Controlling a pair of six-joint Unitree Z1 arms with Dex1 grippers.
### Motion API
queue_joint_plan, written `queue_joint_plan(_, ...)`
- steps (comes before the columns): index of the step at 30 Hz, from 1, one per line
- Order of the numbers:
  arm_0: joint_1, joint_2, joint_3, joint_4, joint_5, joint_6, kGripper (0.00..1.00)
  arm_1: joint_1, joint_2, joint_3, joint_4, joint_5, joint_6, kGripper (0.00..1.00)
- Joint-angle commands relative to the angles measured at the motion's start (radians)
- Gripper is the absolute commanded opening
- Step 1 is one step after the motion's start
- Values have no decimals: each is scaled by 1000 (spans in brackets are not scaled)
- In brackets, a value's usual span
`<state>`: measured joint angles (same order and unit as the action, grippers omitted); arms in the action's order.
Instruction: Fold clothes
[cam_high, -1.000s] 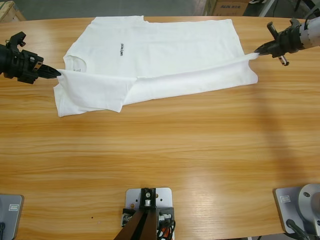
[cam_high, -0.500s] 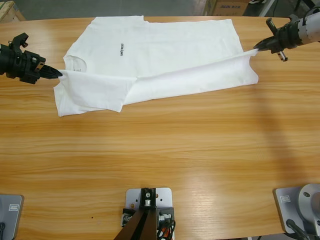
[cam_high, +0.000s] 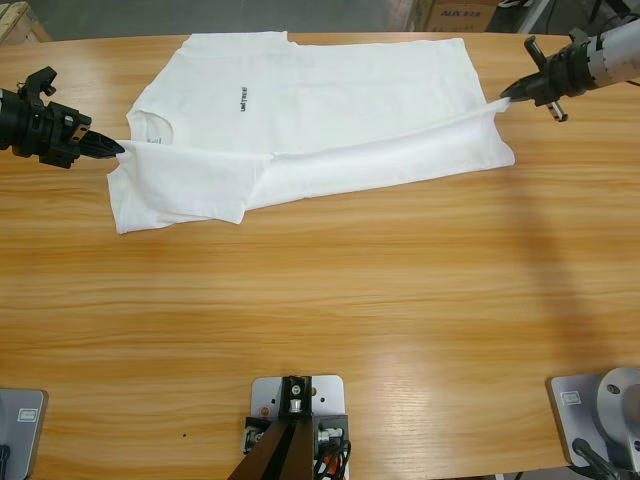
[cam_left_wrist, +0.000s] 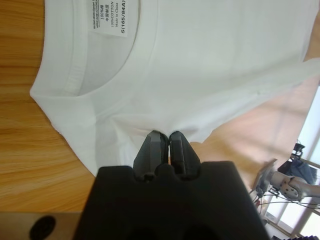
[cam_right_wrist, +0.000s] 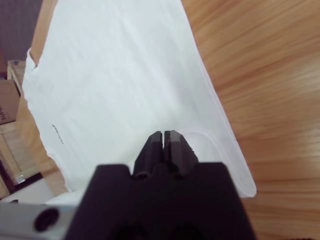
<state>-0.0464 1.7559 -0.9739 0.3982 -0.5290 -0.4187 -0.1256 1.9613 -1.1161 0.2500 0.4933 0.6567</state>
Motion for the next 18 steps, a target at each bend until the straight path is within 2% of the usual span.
queue_joint_plan(1,10,48,-6,7,18,17,0,24,61,-36,43,20,-25,1000)
queue_joint_plan(9,10,47,-5,7,18,20,0,29,58,-48,51,22,-32,1000)
queue_joint_plan(15,10,55,-11,7,18,23,0,82,37,-40,66,2,-25,1000)
queue_joint_plan(16,10,51,-12,7,23,24,60,83,35,-40,66,2,-25,1000)
queue_joint_plan(17,10,46,-13,7,38,24,336,83,30,-37,66,1,-25,1000)
queue_joint_plan(18,10,45,-15,7,51,25,556,83,25,-32,66,1,-25,1000)
